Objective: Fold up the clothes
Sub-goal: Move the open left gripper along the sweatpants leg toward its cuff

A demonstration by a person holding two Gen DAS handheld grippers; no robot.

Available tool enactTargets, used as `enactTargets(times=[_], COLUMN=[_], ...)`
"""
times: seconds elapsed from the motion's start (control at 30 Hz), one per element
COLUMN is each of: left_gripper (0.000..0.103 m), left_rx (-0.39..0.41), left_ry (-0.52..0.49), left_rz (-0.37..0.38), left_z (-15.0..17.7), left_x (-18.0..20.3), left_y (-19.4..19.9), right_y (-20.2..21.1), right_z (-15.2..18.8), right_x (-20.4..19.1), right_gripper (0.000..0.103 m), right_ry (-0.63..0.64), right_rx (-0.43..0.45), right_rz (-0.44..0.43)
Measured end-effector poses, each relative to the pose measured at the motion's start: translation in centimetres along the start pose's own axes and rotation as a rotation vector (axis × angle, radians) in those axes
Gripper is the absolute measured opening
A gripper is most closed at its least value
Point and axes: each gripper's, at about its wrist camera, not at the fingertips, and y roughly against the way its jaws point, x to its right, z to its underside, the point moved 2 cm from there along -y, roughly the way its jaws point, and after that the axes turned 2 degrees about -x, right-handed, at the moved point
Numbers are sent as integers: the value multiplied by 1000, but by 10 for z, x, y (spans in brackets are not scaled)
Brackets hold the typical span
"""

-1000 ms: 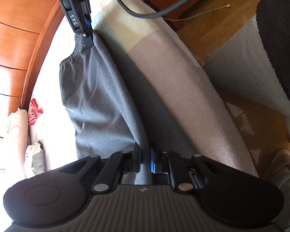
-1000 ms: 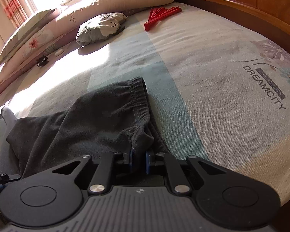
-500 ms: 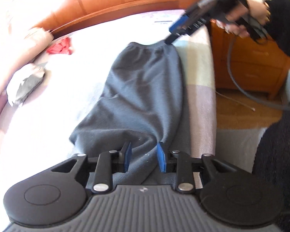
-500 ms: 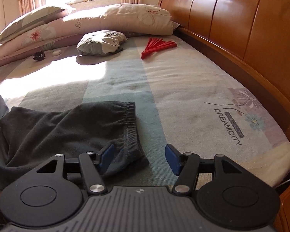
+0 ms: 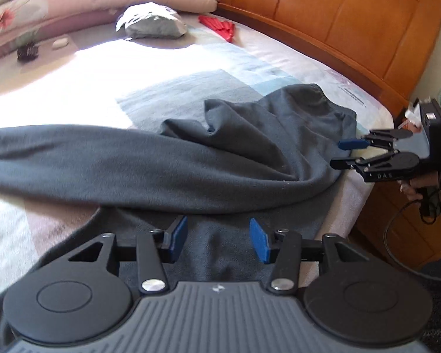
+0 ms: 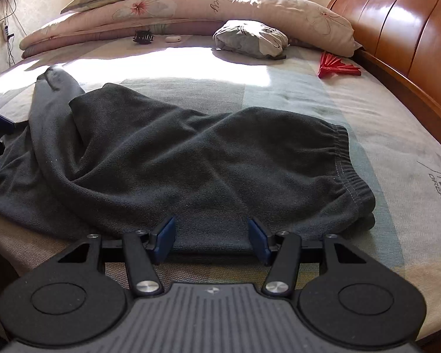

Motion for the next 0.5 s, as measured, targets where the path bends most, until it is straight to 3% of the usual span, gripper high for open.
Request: enactTargets(times=[0.13, 0.4, 0.5], left_gripper=[48, 49, 51], left_rx=[38, 174, 206], left_ry=[289, 719, 826], left_rz=[65, 238, 290], left_z=[9, 24, 29], left_x=[-42, -107, -121], left_y=[-6, -18, -25], right_y=[-3, -4, -4], right_z=[-1, 0, 0], right_x=[-5, -3, -3], right_gripper=[67, 71, 71], right_ry=[-10, -36, -36], right_rx=[6, 16, 17], right_rz=[15, -4, -2])
